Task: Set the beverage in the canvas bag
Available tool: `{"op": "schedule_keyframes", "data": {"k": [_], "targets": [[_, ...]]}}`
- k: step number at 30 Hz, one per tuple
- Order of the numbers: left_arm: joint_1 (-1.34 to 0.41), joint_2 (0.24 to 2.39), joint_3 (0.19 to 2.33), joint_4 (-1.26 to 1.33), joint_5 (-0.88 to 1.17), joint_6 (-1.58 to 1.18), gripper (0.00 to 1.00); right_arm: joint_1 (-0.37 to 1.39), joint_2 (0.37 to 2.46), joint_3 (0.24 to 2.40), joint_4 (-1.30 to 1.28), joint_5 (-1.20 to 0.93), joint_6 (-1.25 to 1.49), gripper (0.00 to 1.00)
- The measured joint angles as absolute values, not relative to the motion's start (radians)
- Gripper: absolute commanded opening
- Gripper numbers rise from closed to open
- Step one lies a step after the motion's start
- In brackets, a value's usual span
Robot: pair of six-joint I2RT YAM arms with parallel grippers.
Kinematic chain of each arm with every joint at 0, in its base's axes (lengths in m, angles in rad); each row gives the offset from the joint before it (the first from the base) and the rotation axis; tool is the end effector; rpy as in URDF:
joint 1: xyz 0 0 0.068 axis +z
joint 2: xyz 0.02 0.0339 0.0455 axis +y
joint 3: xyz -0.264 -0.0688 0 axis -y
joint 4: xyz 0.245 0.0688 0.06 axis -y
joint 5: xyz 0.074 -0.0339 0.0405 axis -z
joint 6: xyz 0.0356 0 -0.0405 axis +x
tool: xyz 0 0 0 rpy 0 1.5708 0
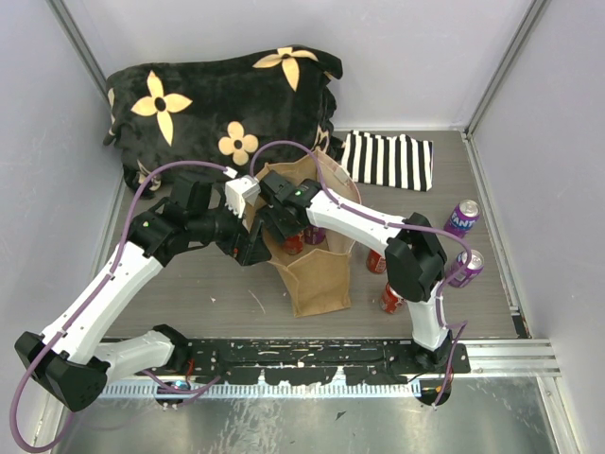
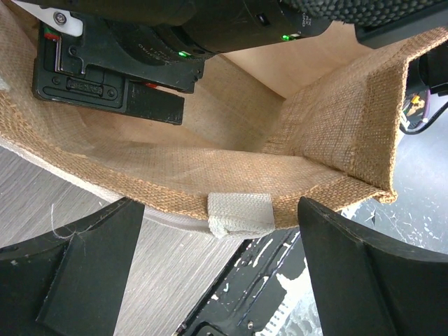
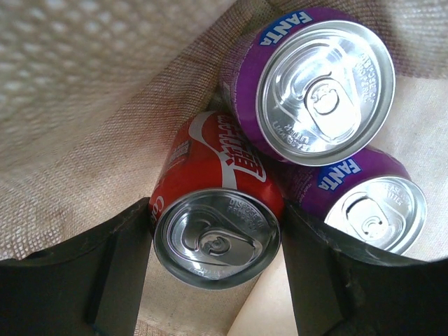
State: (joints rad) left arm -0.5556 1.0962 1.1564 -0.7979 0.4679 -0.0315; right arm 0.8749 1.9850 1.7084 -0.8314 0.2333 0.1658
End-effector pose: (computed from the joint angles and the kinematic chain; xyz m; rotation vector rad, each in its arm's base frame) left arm 0.1772 -0.1289 0.3518 0.8457 2.1994 -0.8346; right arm 0.2799 0.3223 0.2488 -0.8439 2.4885 0.0406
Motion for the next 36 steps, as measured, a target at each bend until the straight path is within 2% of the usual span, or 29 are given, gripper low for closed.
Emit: {"op": "schedule_keyframes", "data": {"k": [4,9,13,19,29,36], "targets": [[-0.556,1.097,1.156,-0.798,0.472,-0.031,0.98,0.875,1.985,1.702,-0.822,0.235,0.167,0.03],[-0.556,1.096,1.156,-0.797,0.488,-0.024,0.98,0.875,1.985,1.701,-0.818,0.236,0.172,0.21],[-0.556,1.078,1.155,-0.793,0.507,0.011,0.98,0.875,1.985,1.701,-0.817,0.242,0.184,0.24],[-0.556,0.972,1.066,-0.745,0.522,0.117,0.98,0.875,1.986,1.708,-0.823,0.249,0.207,0.25],[-0.556,0.944,1.045,-0.742,0.524,0.268,0.98,0.873,2.005,1.742,-0.847,0.253,0.266,0.22],[-0.549,1.002,1.12,-0.746,0.48,0.119,0.98,0.873,2.005,1.742,-0.853,0.253,0.296,0.22]]}}
